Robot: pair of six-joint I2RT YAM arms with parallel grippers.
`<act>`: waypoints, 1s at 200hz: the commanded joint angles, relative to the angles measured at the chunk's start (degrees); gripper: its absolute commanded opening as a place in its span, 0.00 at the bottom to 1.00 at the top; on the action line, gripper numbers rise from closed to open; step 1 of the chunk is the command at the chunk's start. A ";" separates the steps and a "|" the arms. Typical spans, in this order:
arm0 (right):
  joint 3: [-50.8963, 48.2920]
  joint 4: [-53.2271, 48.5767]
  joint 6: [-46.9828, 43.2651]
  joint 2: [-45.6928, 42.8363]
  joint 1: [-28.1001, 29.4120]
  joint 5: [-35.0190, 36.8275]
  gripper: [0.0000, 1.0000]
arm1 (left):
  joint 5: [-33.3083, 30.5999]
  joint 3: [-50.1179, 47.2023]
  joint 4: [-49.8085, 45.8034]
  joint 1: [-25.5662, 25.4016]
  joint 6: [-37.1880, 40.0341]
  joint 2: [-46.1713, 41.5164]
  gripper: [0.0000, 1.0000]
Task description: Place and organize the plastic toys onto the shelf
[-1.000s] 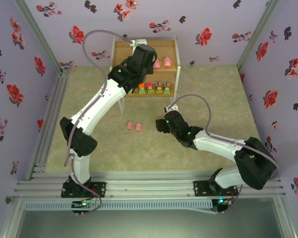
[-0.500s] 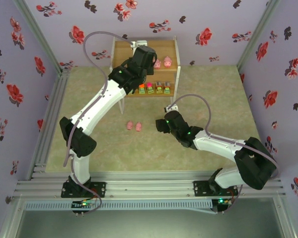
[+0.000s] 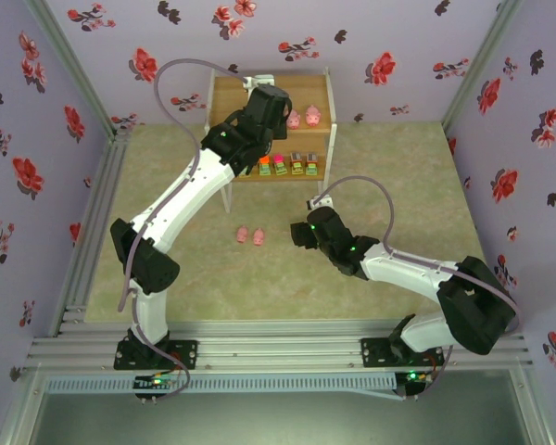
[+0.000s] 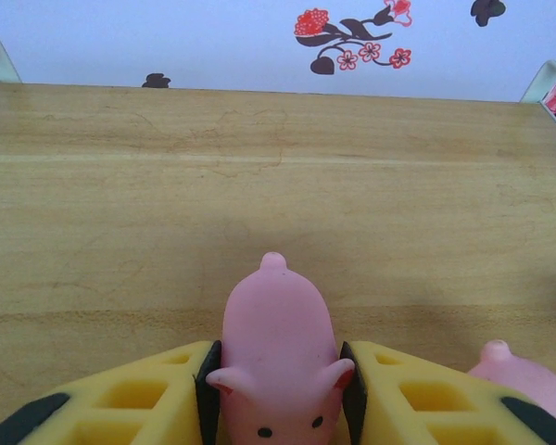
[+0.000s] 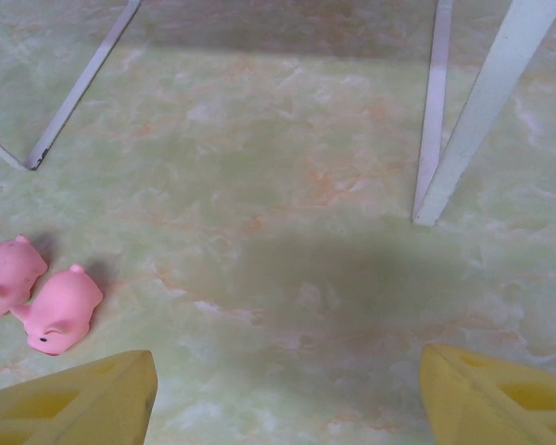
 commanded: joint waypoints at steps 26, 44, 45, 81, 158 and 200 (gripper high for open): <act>1.17 -1.11 0.94 0.41 -0.48 -0.47 0.66 | 1.10 0.49 1.02 0.39 -0.43 -1.64 0.40; 1.22 -1.12 0.96 0.42 -0.53 -0.53 0.66 | 1.24 0.52 1.09 0.36 -0.36 -1.64 0.39; 1.18 -1.15 0.91 0.38 -0.57 -0.54 0.66 | 1.24 0.51 1.10 0.38 -0.36 -1.64 0.39; 1.19 -1.16 0.94 0.42 -0.54 -0.55 0.66 | 1.50 0.58 1.12 0.38 -0.24 -1.77 0.37; 1.24 -1.16 1.05 0.65 -0.55 -0.90 0.66 | 1.36 0.57 1.29 0.48 0.52 -2.96 0.51; 1.33 -1.11 1.05 0.82 -0.55 -0.98 0.66 | 1.47 1.50 0.88 0.44 0.80 -3.14 0.51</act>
